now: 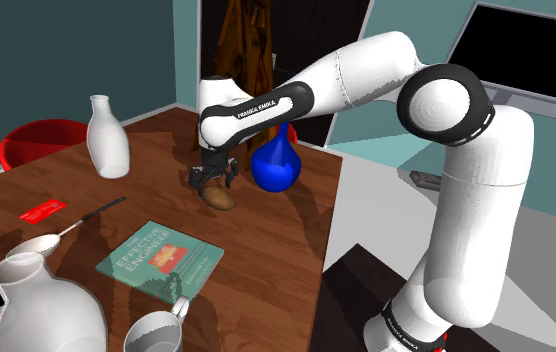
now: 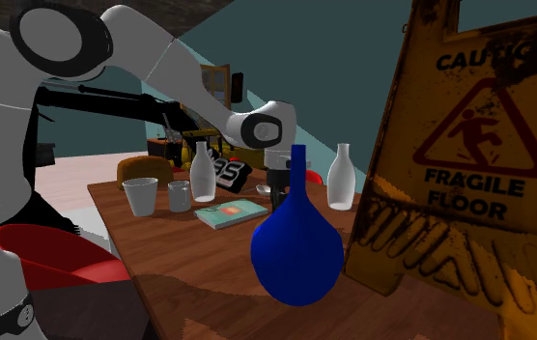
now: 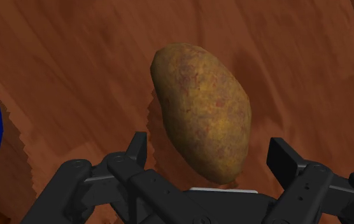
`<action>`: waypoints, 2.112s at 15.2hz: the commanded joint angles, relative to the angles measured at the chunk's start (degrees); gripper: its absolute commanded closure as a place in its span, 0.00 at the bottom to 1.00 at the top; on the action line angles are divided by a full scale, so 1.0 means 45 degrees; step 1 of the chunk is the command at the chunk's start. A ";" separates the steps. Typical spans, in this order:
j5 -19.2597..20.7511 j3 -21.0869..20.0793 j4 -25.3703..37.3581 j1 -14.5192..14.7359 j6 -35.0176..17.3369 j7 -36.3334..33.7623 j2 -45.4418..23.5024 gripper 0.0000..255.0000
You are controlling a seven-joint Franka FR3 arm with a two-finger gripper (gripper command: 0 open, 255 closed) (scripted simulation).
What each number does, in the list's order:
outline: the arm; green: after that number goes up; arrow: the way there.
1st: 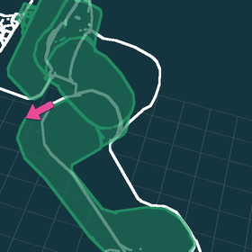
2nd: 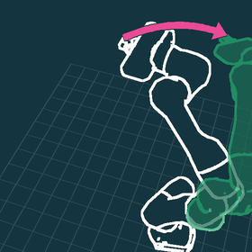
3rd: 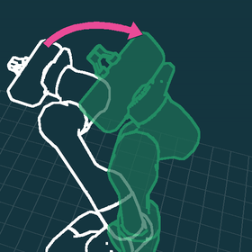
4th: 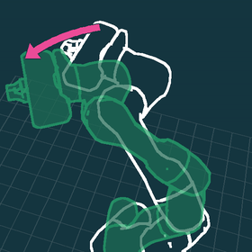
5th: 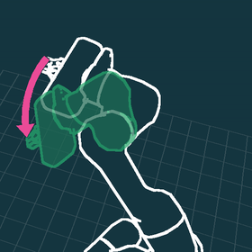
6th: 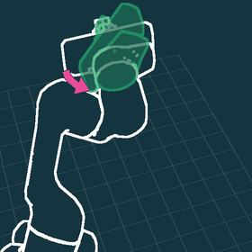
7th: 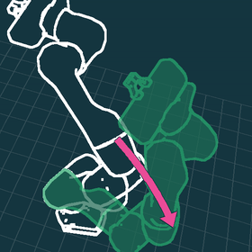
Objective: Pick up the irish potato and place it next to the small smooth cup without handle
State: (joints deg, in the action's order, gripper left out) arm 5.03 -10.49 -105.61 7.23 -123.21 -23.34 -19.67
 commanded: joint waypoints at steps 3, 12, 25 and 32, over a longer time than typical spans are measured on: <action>0.0057 0.0022 -0.0184 0.0016 -0.0391 -0.0045 -0.0205 0.00; 0.0057 0.0022 -0.0181 0.0016 -0.0388 -0.0045 -0.0206 1.00; -0.0074 -0.0030 0.0199 -0.0018 0.0472 0.0047 0.0284 1.00; -0.0200 -0.0074 0.0779 -0.0043 0.1514 0.0138 0.0756 1.00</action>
State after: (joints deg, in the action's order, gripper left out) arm 4.22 -10.80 -102.51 7.06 -117.15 -22.80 -16.60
